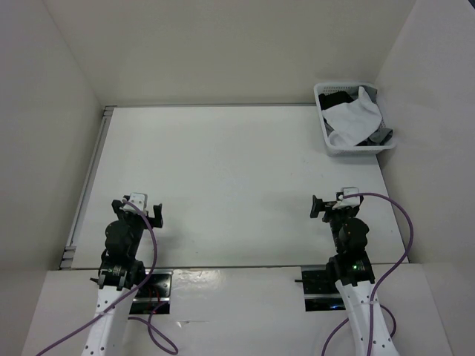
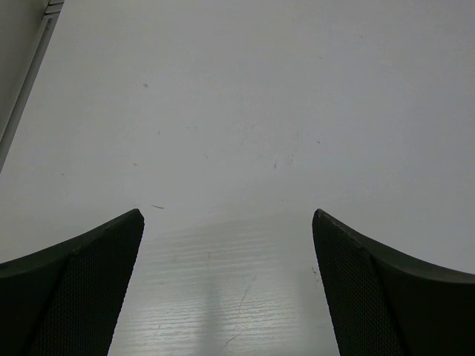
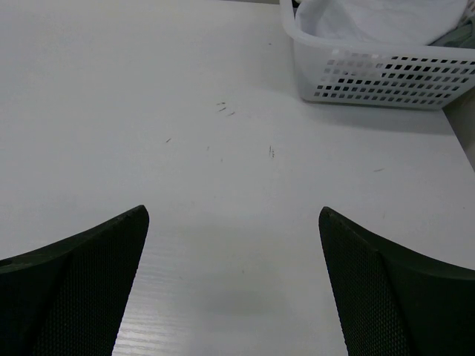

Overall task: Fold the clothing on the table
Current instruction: Grab the skirt from the pile

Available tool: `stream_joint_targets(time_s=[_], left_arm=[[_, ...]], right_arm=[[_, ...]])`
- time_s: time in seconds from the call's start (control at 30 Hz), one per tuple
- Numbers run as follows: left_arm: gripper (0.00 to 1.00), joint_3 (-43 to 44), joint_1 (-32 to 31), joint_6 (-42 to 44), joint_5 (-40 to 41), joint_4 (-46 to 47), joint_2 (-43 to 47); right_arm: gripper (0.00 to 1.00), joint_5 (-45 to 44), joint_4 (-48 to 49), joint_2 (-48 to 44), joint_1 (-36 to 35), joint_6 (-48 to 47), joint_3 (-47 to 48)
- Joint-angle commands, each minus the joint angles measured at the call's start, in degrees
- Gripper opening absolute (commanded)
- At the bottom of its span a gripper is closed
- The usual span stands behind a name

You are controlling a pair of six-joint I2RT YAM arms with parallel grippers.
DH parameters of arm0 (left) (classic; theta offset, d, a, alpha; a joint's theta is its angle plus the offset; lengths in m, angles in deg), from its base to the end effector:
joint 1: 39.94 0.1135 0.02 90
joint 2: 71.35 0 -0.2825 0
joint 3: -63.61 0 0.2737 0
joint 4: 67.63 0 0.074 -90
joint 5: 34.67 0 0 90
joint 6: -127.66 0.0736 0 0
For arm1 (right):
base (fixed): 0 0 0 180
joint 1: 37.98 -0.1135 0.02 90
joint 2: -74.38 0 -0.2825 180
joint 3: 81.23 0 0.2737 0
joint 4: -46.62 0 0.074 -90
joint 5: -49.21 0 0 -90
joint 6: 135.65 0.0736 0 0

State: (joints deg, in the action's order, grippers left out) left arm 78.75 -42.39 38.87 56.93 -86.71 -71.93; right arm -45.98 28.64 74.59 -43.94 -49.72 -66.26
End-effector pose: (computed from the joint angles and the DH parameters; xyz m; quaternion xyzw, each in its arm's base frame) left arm 0.1495 -0.0043 0.1735 0.0140 0.7343 0.0029 0.6787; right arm 0.1491 0.0089 0.1760 -0.0325 0.7259 -0.0216 0.6867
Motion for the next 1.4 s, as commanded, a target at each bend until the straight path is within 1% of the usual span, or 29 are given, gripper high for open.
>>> stream_joint_targets(time_s=[0.0,0.27,0.37,0.43,0.5,0.53,0.57,0.6,0.67,0.73,0.77,0.8,0.83,0.87,0.9,0.93,0.97,1.0,1.03,1.07,1.1,1.13,1.17,1.2,1.23,1.27,1.33,1.37], left_arm=[[1.0,-2.3,-0.3,-0.8,0.6,1.4,7.5],[1.0,-2.3,-0.3,-0.8,0.6,1.4,7.5],[1.0,-2.3,-0.3,-0.8,0.6,1.4,7.5],[1.0,-2.3,-0.3,-0.8,0.6,1.4,7.5],[1.0,-2.3,-0.3,-0.8,0.6,1.4,7.5],[1.0,-2.3,-0.3,-0.8,0.6,1.4,7.5],[1.0,-2.3,-0.3,-0.8,0.6,1.4,7.5],[1.0,-2.3,-0.3,-0.8,0.6,1.4,7.5],[1.0,-2.3,-0.3,-0.8,0.6,1.4,7.5],[1.0,-2.3,-0.3,-0.8,0.6,1.4,7.5],[1.0,-2.3,-0.3,-0.8,0.6,1.4,7.5],[1.0,-2.3,-0.3,-0.8,0.6,1.4,7.5],[1.0,-2.3,-0.3,-0.8,0.6,1.4,7.5],[1.0,-2.3,-0.3,-0.8,0.6,1.4,7.5],[1.0,-2.3,-0.3,-0.8,0.6,1.4,7.5],[1.0,-2.3,-0.3,-0.8,0.6,1.4,7.5],[1.0,-2.3,-0.3,-0.8,0.6,1.4,7.5],[1.0,-2.3,-0.3,-0.8,0.6,1.4,7.5],[1.0,-2.3,-0.3,-0.8,0.6,1.4,7.5],[1.0,-2.3,-0.3,-0.8,0.6,1.4,7.5],[1.0,-2.3,-0.3,-0.8,0.6,1.4,7.5],[1.0,-2.3,-0.3,-0.8,0.6,1.4,7.5],[1.0,-2.3,-0.3,-0.8,0.6,1.4,7.5],[1.0,-2.3,-0.3,-0.8,0.6,1.4,7.5],[1.0,-2.3,-0.3,-0.8,0.6,1.4,7.5],[1.0,-2.3,-0.3,-0.8,0.6,1.4,7.5],[1.0,-0.6,-0.3,0.1,-1.9,2.2,7.5],[1.0,0.1,-0.3,-0.6,0.1,3.6,7.5]], right_arm=[[0.99,-0.2,1.9,-4.4,0.3,0.7,-2.7],[0.99,-0.2,1.9,-4.4,0.3,0.7,-2.7],[0.99,3.5,2.4,-4.4,0.3,-3.5,-0.6],[0.99,3.5,6.4,-4.4,0.9,-5.8,2.3],[0.99,-1.7,11.5,-4.4,0.9,-7.6,5.6],[0.99,-2.9,16.4,-4.4,0.9,-9.1,6.7],[0.99,-5.4,18.3,-4.4,0.9,-10.1,8.0],[0.99,-6.2,19.1,-4.4,0.9,-10.1,11.3],[0.99,-7.3,17.4,-3.9,0.9,-9.6,16.8],[0.99,-11.4,14.7,-2.3,0.9,-5.4,20.4],[0.99,-13.3,10.4,-0.9,0.9,-3.9,22.4],[0.99,-16.7,7.5,3.3,0.9,-1.1,26.7],[0.99,-17.9,4.5,6.0,0.9,0.2,29.0],[0.99,-18.8,-2.5,9.1,0.9,1.3,31.3],[0.99,-18.8,-6.4,15.9,0.9,3.2,36.1],[0.99,-18.2,-10.1,19.4,0.9,3.7,38.5],[0.99,-17.3,-16.8,22.9,0.9,3.7,43.0],[0.99,-17.3,-17.9,26.5,1.4,4.9,44.6],[0.99,-14.4,-18.9,31.7,3.6,3.4,49.3],[0.99,-10.9,-24.1,34.9,5.0,1.6,52.6],[0.99,-7.2,-27.1,38.5,6.3,0.2,56.0],[0.99,-3.0,-29.8,45.5,7.4,-0.9,59.3],[0.99,-1.3,-32.2,48.7,9.5,-1.6,65.2],[0.99,-0.5,-35.3,51.4,10.5,-1.6,67.5],[0.99,1.3,-36.3,55.9,11.6,-3.1,69.5],[0.99,2.5,-37.0,57.7,12.5,-4.0,72.6],[0.99,3.2,-38.9,60.8,14.8,-4.8,75.3],[0.99,4.6,-38.9,63.7,15.6,-5.8,77.2]])
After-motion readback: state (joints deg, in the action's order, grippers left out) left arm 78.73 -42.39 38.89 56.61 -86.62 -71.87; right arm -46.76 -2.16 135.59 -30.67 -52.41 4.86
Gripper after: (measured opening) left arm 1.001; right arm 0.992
